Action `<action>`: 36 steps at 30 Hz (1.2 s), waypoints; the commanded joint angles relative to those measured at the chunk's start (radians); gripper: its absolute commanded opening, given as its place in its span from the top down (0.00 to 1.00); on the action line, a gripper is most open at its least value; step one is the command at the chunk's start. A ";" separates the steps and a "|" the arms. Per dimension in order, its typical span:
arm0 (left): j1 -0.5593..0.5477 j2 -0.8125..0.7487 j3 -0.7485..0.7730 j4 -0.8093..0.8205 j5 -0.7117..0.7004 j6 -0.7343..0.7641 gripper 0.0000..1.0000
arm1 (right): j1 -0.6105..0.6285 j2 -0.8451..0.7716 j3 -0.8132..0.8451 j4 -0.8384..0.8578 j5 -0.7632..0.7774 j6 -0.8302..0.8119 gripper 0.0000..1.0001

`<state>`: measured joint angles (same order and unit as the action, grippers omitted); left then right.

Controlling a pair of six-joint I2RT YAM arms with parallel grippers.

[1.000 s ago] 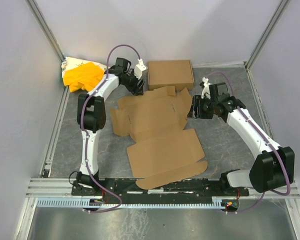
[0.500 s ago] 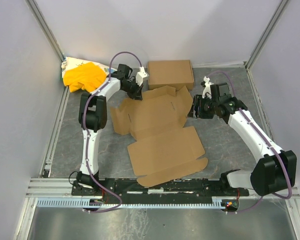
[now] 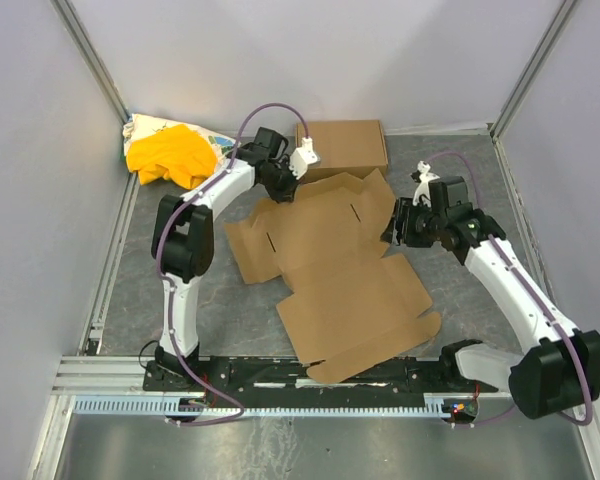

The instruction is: Fold the paper box

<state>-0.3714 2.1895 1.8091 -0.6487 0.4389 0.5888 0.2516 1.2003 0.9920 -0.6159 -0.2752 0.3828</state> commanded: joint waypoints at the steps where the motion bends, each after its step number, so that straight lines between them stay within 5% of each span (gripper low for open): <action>1: -0.087 -0.188 -0.045 0.012 -0.165 0.084 0.97 | -0.001 -0.089 -0.029 -0.018 0.084 0.036 0.40; 13: -0.286 -0.576 -0.361 0.126 -0.350 0.222 0.97 | -0.001 -0.351 -0.116 -0.123 0.206 0.111 0.39; 24: -0.358 -0.880 -0.679 0.283 -0.246 0.249 0.97 | -0.001 -0.502 -0.164 -0.218 0.260 0.120 0.38; 36: -0.467 -1.014 -0.847 0.394 -0.220 0.103 0.97 | -0.001 -0.517 -0.164 -0.194 0.276 0.126 0.38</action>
<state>-0.8013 1.2266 1.0050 -0.3454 0.1883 0.7719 0.2512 0.6937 0.8078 -0.8459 -0.0242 0.4938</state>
